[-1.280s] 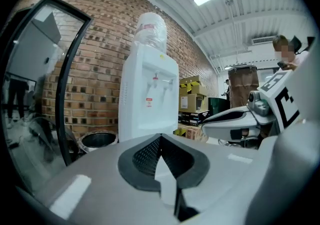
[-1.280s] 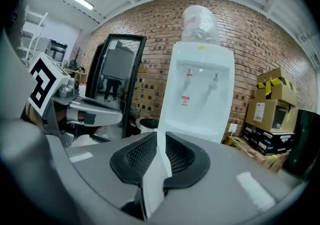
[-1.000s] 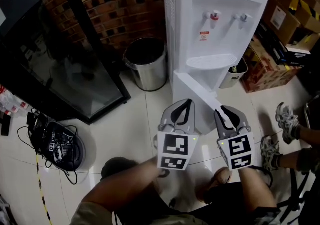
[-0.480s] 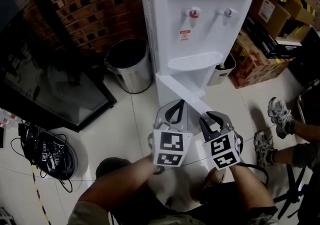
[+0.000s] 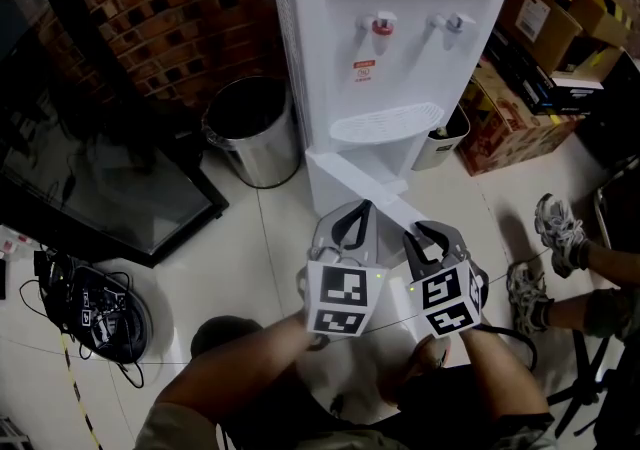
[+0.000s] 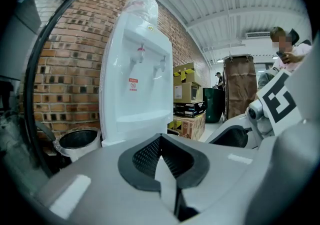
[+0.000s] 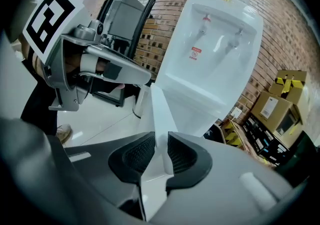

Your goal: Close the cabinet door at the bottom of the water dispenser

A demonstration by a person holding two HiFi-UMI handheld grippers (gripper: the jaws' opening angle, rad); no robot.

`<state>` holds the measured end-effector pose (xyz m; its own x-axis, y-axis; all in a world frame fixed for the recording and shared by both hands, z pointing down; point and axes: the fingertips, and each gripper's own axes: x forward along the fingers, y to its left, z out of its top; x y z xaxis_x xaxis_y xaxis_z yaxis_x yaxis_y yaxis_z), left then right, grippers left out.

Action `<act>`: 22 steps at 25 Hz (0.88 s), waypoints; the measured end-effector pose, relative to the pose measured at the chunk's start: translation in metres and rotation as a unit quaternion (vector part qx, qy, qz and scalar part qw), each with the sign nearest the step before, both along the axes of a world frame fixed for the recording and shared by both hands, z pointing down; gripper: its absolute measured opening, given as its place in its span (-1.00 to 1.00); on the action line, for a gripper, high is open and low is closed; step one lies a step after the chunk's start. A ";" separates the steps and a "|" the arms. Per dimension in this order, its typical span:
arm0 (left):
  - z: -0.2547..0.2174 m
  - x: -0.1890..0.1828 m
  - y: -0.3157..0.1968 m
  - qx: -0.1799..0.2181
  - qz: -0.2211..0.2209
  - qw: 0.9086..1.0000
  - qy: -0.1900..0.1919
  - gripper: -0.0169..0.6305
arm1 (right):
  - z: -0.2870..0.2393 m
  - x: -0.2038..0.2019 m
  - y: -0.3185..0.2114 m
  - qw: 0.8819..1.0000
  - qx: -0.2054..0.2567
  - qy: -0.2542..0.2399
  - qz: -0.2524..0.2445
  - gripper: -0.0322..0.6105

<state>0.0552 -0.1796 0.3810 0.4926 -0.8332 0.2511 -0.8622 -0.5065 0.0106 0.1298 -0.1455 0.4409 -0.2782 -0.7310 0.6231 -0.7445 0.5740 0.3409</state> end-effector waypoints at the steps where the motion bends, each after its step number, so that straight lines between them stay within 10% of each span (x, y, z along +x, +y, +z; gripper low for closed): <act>1: 0.000 0.001 -0.001 0.001 0.001 1.000 0.001 -0.95 | 0.000 0.002 -0.001 1.000 0.000 0.000 0.002 -0.65; 22: 0.009 0.003 -0.033 -0.008 -0.012 1.000 -0.001 -0.95 | 0.000 0.050 -0.063 0.998 0.011 -0.016 0.056 -0.60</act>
<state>0.0582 -0.2128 0.3899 0.4715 -0.8412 0.2649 -0.8745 -0.4847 0.0175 0.1800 -0.2086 0.4409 -0.2127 -0.7716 0.5995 -0.8143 0.4791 0.3278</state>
